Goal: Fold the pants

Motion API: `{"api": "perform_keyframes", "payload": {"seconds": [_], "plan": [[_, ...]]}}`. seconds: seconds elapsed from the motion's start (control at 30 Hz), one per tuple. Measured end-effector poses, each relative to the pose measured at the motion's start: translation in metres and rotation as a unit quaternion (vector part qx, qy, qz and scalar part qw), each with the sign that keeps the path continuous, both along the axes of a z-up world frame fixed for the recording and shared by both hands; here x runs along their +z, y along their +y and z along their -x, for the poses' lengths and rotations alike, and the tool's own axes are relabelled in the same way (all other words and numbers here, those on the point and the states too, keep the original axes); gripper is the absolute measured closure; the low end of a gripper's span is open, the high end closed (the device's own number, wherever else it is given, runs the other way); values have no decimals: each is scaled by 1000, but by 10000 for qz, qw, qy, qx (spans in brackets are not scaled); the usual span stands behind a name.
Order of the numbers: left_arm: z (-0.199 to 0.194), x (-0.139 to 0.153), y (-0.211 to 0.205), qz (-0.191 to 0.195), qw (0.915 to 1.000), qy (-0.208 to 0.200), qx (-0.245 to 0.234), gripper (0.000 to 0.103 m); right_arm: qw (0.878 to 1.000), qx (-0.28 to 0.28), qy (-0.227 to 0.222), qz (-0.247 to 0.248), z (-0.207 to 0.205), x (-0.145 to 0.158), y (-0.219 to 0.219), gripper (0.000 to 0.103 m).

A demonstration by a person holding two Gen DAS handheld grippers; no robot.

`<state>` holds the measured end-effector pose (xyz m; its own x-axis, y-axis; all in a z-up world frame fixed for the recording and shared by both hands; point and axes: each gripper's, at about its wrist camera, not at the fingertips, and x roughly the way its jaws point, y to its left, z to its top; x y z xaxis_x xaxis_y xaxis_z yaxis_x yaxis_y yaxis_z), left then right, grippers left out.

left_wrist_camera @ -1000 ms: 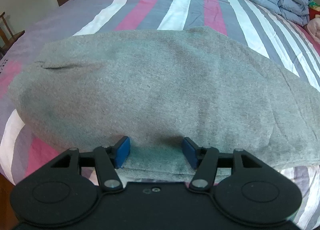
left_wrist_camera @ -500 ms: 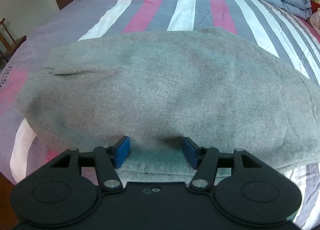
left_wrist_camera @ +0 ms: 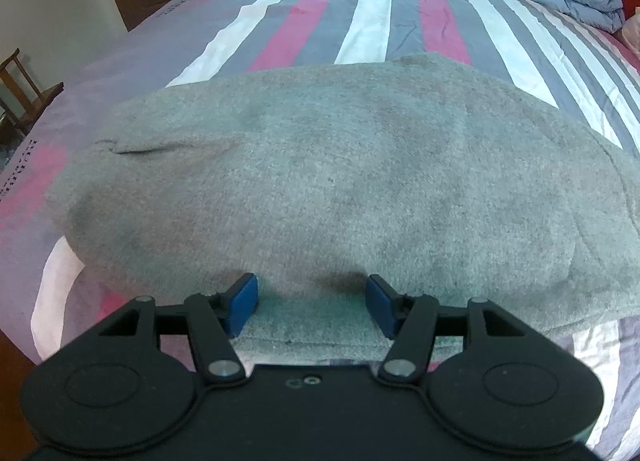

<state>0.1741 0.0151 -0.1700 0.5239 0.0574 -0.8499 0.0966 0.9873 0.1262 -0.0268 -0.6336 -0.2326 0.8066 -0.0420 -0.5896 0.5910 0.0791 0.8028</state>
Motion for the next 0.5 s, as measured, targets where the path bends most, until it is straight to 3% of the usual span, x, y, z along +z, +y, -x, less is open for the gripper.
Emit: {"api": "perform_keyframes", "payload": {"seconds": [0.07, 0.1, 0.17, 0.2, 0.23, 0.3, 0.33, 0.4, 0.43, 0.5], "plan": [[1, 1, -2, -37, 10000, -9, -20, 51, 9974, 105, -362, 613, -5, 38, -3, 93], [2, 2, -4, -60, 10000, -21, -23, 51, 9913, 307, -532, 1165, -9, 66, 0, 93], [5, 1, -7, -124, 9999, -80, -25, 51, 9665, 690, -478, 2427, -14, 109, 17, 93], [6, 0, -9, -176, 9998, -108, -37, 51, 9557, 794, -232, 2824, -15, 112, 22, 93], [7, -2, -11, -238, 9996, -118, -72, 51, 9525, 874, 130, 2914, -18, 101, 21, 93], [8, -2, -14, -316, 9993, -140, -124, 51, 9541, 1010, 1026, 2626, -26, 56, 13, 93], [7, 0, -13, -301, 9994, -124, -146, 51, 9486, 1146, 1384, 2605, -30, 39, 15, 93], [5, 3, -7, -162, 9998, -58, -131, 51, 9376, 1244, 1564, 2844, -35, 29, 24, 91], [4, 6, -3, -73, 9999, -31, -109, 51, 9338, 1249, 1687, 2896, -37, 32, 25, 87], [3, 12, 0, 53, 9999, -44, -122, 51, 9304, 1102, 1794, 3001, -33, 50, 24, 61]]}}
